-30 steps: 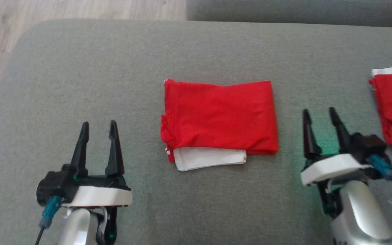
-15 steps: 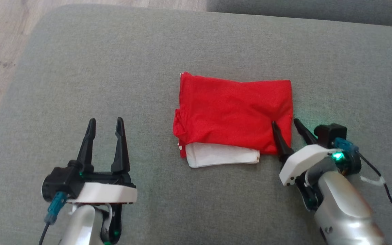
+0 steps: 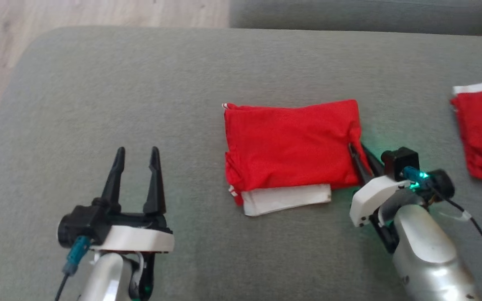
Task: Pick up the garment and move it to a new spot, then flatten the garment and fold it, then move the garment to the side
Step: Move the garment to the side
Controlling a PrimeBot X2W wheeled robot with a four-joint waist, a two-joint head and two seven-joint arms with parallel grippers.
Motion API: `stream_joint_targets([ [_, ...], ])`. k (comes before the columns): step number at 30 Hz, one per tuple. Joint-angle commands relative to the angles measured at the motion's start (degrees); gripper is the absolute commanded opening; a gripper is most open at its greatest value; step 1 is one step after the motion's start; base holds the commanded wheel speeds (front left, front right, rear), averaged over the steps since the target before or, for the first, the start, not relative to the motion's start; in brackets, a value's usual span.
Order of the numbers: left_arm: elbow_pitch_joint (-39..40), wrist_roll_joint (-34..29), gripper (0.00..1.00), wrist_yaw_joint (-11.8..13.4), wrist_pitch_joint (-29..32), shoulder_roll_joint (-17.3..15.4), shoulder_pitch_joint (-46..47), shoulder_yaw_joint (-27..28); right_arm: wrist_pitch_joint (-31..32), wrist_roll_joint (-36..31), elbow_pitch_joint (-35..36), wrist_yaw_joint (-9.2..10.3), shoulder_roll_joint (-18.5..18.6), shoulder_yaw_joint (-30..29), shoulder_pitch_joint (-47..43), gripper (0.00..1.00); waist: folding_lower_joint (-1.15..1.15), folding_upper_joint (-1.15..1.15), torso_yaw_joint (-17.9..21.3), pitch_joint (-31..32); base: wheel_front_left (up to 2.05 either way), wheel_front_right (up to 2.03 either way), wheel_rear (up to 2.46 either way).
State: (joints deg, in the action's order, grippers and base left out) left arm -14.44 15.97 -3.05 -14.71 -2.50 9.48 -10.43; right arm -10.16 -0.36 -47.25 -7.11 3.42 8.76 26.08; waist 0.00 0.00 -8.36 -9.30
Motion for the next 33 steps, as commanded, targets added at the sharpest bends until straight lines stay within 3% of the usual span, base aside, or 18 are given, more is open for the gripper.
stream_joint_targets([
  [1, 1.9, -0.5, 1.00, 0.0, -0.3, -0.4, 1.0, 1.2, -0.7, -1.2, 2.3, -0.37, 0.2, 0.8, 1.3, 0.00, 0.00, 0.00, 1.7, 0.8, 0.00, 0.00, 0.00],
  [6, 2.0, -2.4, 1.00, 0.2, -0.3, -0.4, 0.6, -0.5, 2.1, -5.7, 7.4, -0.37, 4.4, 2.1, 1.8, 0.00, 0.00, 0.00, 6.5, 1.0, 0.00, 0.00, 0.00],
  [13, 3.4, -3.2, 1.00, 0.0, -0.3, -0.4, 3.4, -0.4, 7.1, -5.6, 14.6, -0.37, 16.6, 3.3, 6.8, 0.00, 0.00, 0.00, 11.7, -3.9, 0.00, 0.00, 0.00],
  [16, 4.1, -3.4, 1.00, -0.4, -0.3, -0.4, 5.5, -0.2, 8.5, -5.8, 14.7, -0.37, 22.6, 2.9, 8.9, 0.00, 0.00, 0.00, 12.3, -6.7, 0.00, 0.00, 0.00],
  [19, 4.5, -3.7, 1.00, -0.8, -0.3, -0.4, 7.2, 0.2, 9.5, -5.2, 14.0, -0.37, 26.2, 1.3, 11.1, 0.00, 0.00, 0.00, 12.6, -9.3, 0.00, 0.00, 0.00],
  [26, 4.3, -4.5, 1.00, -1.8, -0.3, -0.4, 9.3, 1.6, 12.0, -7.3, 11.2, -0.37, 31.1, -4.7, 14.5, 0.00, 0.00, 0.00, 11.9, -13.1, 0.00, 0.00, 0.00],
  [33, 4.0, -4.6, 1.00, -2.4, -0.3, -0.4, 9.6, 2.9, 13.1, -10.4, 9.7, -0.37, 31.6, -10.4, 14.6, 0.00, 0.00, 0.00, 11.4, -13.8, 0.00, 0.00, 0.00],
])
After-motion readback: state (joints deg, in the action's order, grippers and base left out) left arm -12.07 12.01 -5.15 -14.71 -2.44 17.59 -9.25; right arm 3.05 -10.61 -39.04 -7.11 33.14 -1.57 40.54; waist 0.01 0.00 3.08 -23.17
